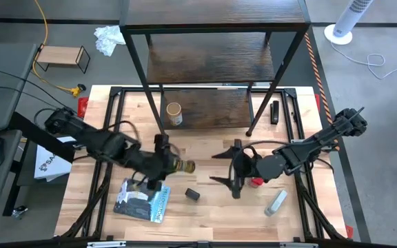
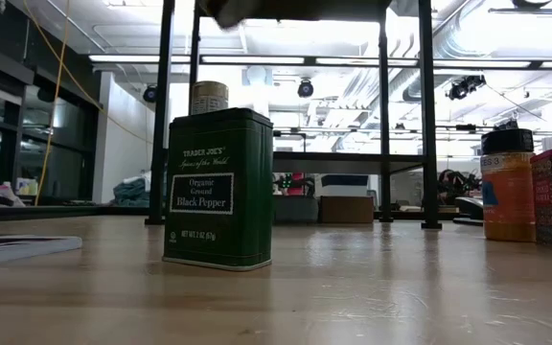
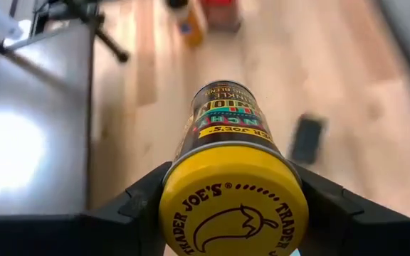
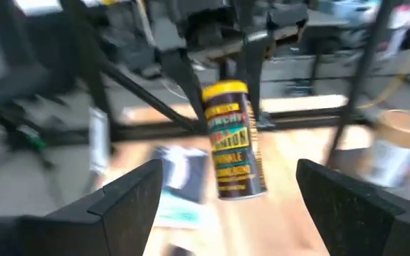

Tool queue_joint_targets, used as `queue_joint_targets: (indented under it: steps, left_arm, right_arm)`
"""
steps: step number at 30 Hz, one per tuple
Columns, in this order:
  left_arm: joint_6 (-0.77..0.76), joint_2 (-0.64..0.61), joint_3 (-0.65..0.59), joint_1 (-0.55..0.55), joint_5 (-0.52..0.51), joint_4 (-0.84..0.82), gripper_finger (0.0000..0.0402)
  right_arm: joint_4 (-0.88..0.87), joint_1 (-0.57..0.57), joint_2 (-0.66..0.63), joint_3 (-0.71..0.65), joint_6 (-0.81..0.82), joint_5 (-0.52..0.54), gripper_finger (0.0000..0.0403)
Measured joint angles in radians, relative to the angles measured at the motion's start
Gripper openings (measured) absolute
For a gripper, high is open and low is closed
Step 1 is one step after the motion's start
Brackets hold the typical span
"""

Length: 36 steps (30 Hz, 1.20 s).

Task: Shelf spices
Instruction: Put the yellow seasoning bottle on the shelf

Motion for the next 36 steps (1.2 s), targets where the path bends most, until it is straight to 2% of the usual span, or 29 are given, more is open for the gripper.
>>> queue_joint_targets:
  steps: [3, 7, 11, 14, 19, 25, 28, 32, 34, 36]
  left_arm:
    - [0.103, 0.044, 0.050, 0.070, 0.025, -0.026, 0.0213]
    - [0.265, 0.106, 0.120, 0.139, 0.106, -0.016, 0.0213]
    - [0.415, 0.160, 0.179, 0.179, 0.084, -0.024, 0.0213]
    - [0.452, 0.197, 0.208, 0.206, 0.044, -0.022, 0.0213]
    - [0.384, 0.239, 0.215, 0.241, 0.024, -0.041, 0.0213]
    - [0.287, 0.256, 0.217, 0.293, -0.106, -0.154, 0.0213]
    - [0.251, 0.262, 0.216, 0.334, -0.065, -0.153, 0.0213]
    - [0.214, 0.271, 0.214, 0.383, -0.060, -0.151, 0.0213]
    - [0.155, 0.275, 0.213, 0.422, -0.048, -0.150, 0.0213]
    - [0.059, 0.279, 0.213, 0.456, 0.013, -0.153, 0.0213]
  right_arm:
    - [-0.056, -0.029, 0.009, 0.000, -0.078, 0.054, 0.0320]
    - [-0.067, -0.079, 0.010, 0.000, -0.139, 0.072, 0.0321]
    - [-0.067, -0.119, 0.012, 0.000, -0.159, 0.057, 0.0321]
    - [-0.066, -0.137, 0.012, 0.000, -0.151, 0.016, 0.0321]
    - [-0.067, -0.140, 0.012, 0.000, -0.148, 0.017, 0.0321]
    - [-0.068, -0.117, 0.012, 0.000, -0.147, 0.161, 0.0321]
    - [-0.068, -0.103, 0.012, 0.000, -0.143, 0.214, 0.0321]
    - [-0.072, -0.085, 0.012, 0.000, -0.142, 0.269, 0.0321]
    - [-0.074, -0.073, 0.012, 0.000, -0.140, 0.309, 0.0321]
    - [-0.073, -0.063, 0.012, 0.000, -0.140, 0.339, 0.0321]
